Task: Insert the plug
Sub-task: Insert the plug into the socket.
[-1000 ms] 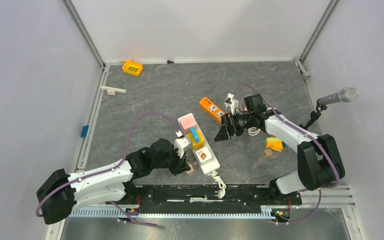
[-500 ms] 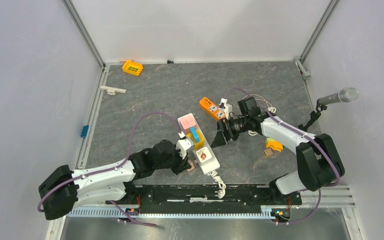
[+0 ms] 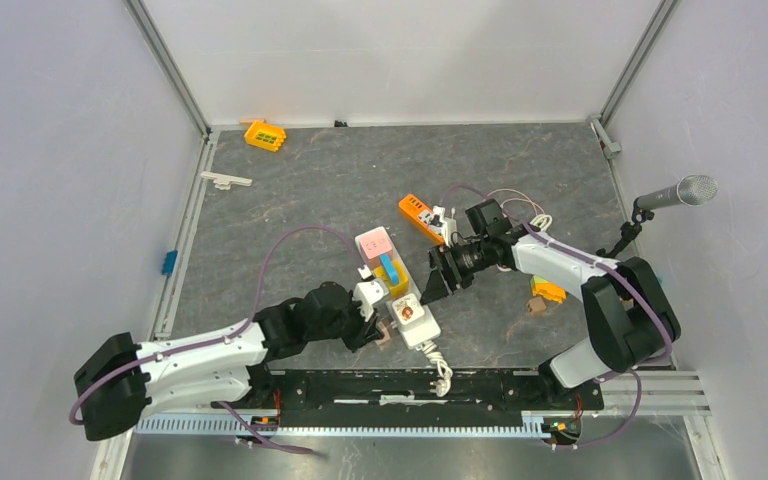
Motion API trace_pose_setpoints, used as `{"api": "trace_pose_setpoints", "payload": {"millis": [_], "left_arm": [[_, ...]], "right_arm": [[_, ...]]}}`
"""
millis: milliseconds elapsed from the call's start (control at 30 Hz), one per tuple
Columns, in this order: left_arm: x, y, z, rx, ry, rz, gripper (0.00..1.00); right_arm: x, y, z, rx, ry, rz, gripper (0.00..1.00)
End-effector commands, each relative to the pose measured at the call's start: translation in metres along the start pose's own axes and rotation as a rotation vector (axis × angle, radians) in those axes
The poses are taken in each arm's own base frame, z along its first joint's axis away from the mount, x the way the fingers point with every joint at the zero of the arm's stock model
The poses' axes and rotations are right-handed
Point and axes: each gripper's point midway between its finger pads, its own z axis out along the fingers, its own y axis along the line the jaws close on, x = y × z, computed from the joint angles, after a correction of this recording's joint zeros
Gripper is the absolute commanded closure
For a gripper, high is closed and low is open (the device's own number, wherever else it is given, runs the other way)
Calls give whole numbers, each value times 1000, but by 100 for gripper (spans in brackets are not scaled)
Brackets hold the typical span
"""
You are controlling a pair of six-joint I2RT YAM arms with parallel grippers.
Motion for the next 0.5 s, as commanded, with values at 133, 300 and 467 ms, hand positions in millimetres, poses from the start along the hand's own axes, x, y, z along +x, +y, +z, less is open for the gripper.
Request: {"api": "trace_pose_setpoints", "payload": {"millis": [133, 300, 467], "left_arm": [[-26, -6, 9, 7, -32, 84, 98], [-33, -4, 5, -31, -62, 101, 98], [-39, 1, -3, -80, -89, 116, 98]], "right_arm": [[-3, 12, 3, -40, 39, -36, 24], [1, 14, 6, -43, 71, -44, 27], [0, 17, 9, -49, 81, -53, 28]]}}
